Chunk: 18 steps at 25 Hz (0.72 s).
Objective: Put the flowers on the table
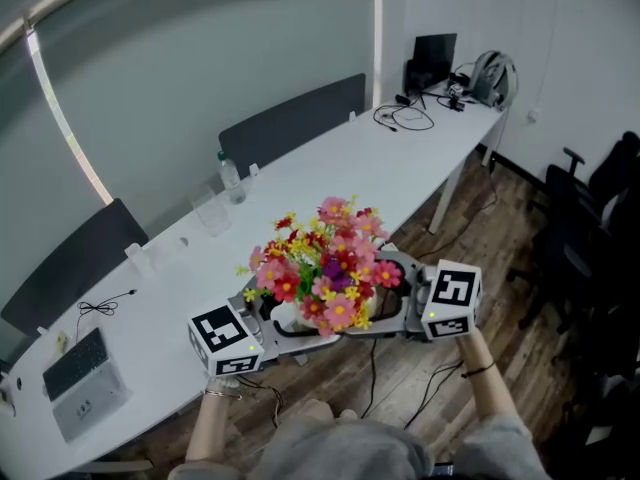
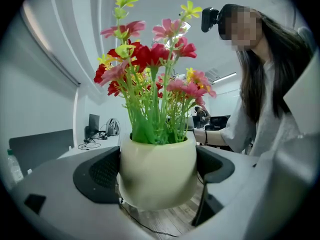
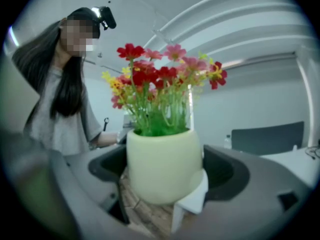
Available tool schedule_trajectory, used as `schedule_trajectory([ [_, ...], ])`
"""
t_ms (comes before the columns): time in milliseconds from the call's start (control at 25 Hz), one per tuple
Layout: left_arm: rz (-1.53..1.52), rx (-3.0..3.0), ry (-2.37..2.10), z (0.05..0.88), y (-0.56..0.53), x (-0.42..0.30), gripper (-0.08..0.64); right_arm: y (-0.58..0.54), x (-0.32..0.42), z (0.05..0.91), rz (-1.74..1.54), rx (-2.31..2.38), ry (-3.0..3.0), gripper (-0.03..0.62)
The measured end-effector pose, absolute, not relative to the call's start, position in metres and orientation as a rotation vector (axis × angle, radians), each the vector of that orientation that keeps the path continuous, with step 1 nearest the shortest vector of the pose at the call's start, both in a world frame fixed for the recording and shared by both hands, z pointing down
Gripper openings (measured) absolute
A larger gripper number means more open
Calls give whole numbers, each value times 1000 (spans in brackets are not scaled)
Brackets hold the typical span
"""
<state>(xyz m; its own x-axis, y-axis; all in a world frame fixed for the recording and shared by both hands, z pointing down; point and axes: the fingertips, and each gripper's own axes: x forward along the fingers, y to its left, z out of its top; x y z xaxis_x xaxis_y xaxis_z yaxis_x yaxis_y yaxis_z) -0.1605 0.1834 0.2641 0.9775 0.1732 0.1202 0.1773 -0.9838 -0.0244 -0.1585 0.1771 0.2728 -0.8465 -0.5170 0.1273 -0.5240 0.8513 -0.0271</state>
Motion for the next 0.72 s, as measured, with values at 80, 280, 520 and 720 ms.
schedule_trajectory([
  [80,-187,-3095,-271,270,178,-160,463,172,-158,278,100,815,-2905,460],
  [280,-195,-3107,-281,281,155,-153,463,149,-152,289,115,811,-2881,460],
  [520,-213,-3126,-299,290,120,-127,463,114,-126,297,149,810,-2866,460],
  [720,-248,-3101,-297,296,81,-107,462,75,-107,303,108,802,-2835,460],
])
